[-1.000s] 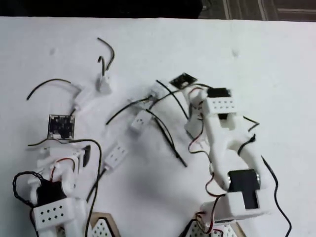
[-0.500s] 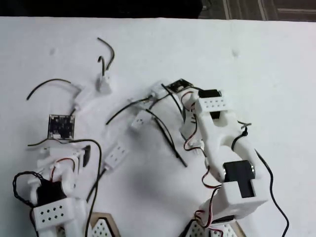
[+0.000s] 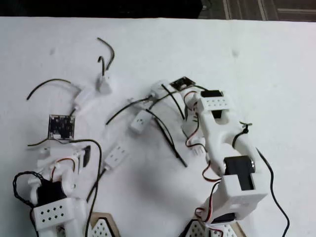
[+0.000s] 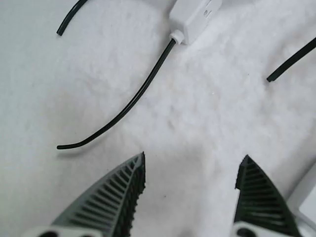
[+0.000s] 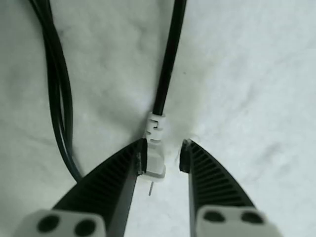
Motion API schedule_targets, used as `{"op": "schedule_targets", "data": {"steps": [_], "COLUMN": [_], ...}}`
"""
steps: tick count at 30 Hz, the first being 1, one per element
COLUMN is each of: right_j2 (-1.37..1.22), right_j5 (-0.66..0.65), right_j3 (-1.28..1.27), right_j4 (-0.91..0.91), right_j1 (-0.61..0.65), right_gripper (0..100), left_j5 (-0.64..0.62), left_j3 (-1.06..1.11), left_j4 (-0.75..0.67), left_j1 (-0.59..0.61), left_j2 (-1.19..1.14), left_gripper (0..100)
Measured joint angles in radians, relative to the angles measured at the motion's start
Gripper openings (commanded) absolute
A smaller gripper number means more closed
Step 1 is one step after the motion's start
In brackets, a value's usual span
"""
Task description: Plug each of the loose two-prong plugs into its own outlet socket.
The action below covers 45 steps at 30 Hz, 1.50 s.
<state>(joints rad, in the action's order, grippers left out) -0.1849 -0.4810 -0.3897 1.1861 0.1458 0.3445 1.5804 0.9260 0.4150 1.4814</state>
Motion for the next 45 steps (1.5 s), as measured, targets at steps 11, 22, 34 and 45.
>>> {"op": "schedule_targets", "data": {"steps": [11,22,34,45], "right_j2": [-0.028,-0.118,-0.146,-0.16], "right_j5": [0.005,0.097,0.107,0.107], "right_j3": [0.035,0.04,0.221,0.313], "right_j4": [0.084,0.144,0.393,0.505], "right_j1": [-0.002,0.117,0.126,0.103], "right_gripper": [10.9,7.4,16.7,17.7], "left_j5": [0.0,0.0,0.0,0.0], "left_j3": [0.0,0.002,0.002,0.002], "left_j4": [0.0,0.0,0.0,0.0], "left_j1": [0.0,0.0,0.0,0.0], "left_j2": [0.0,0.002,0.012,0.012], "left_gripper": [29,29,29,29]}}
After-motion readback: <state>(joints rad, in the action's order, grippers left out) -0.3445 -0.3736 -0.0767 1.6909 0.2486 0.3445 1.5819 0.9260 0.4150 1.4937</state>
